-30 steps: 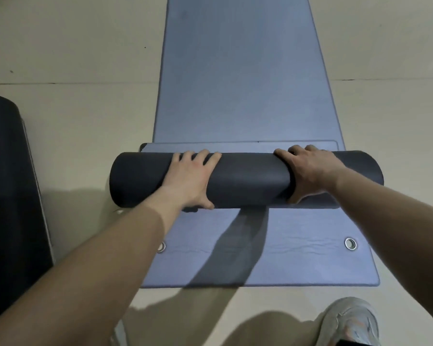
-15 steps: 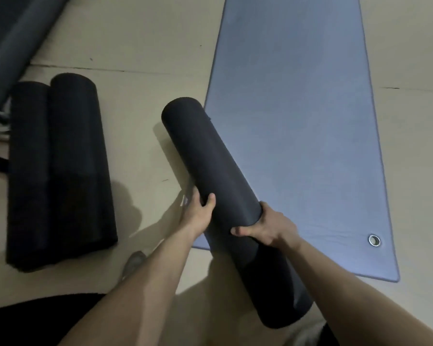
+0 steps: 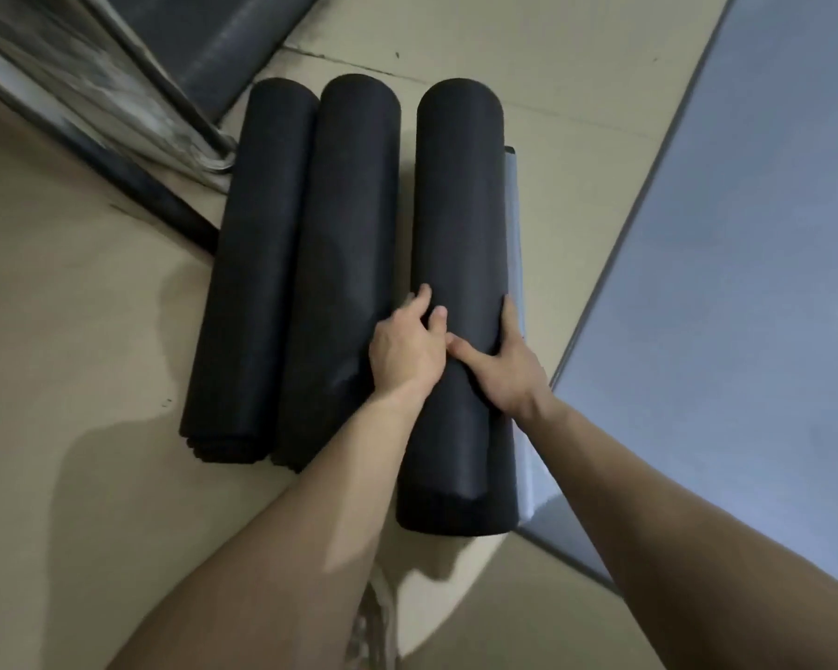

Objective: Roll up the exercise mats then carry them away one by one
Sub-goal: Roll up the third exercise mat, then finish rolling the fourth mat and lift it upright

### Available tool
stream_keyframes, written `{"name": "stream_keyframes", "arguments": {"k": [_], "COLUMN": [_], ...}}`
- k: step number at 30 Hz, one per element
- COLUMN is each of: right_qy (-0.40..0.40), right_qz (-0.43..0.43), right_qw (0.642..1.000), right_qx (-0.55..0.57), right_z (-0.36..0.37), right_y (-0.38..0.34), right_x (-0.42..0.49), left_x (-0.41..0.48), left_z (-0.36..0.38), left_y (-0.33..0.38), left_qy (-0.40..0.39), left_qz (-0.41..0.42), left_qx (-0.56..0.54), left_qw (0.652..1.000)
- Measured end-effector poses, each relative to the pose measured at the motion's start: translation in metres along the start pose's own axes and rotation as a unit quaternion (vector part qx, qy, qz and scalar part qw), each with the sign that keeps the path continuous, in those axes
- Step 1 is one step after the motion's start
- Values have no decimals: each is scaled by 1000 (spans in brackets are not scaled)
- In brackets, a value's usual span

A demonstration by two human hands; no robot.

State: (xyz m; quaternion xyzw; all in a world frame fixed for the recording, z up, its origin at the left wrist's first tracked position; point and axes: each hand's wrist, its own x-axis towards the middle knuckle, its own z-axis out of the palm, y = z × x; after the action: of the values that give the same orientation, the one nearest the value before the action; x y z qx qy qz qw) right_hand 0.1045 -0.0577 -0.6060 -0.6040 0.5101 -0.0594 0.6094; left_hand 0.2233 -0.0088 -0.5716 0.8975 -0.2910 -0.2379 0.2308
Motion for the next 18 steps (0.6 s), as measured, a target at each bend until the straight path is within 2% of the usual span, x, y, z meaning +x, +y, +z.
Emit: {"name": "stream_keyframes", "arguments": {"k": [3, 8, 11, 14, 16, 18], "right_qy": [6, -39, -31, -30, -24, 5], "right_qz": [-9, -29, -37, -30, 1, 54], "right_qw": [1000, 999, 992, 965, 947, 943], "right_qx": [22, 6, -118, -260, -320, -328], "right_z": [20, 4, -17, -54, -93, -138], "right_y": [-22, -24, -19, 7, 39, 78], "right_x": [36, 39, 2, -52, -93, -137], "left_x": [43, 50, 18, -29, -63, -99], "left_z": [-21, -35, -34, -25, -13, 5], "left_y": [-4, -11, -7, 9, 27, 47], "left_qy": [7, -47, -39, -24, -43, -95], "left_qz": [30, 33, 25, 71, 109, 148], "left_qx": [13, 6, 39, 113, 154, 192], "left_qw": [999, 998, 998, 991, 981, 966]}}
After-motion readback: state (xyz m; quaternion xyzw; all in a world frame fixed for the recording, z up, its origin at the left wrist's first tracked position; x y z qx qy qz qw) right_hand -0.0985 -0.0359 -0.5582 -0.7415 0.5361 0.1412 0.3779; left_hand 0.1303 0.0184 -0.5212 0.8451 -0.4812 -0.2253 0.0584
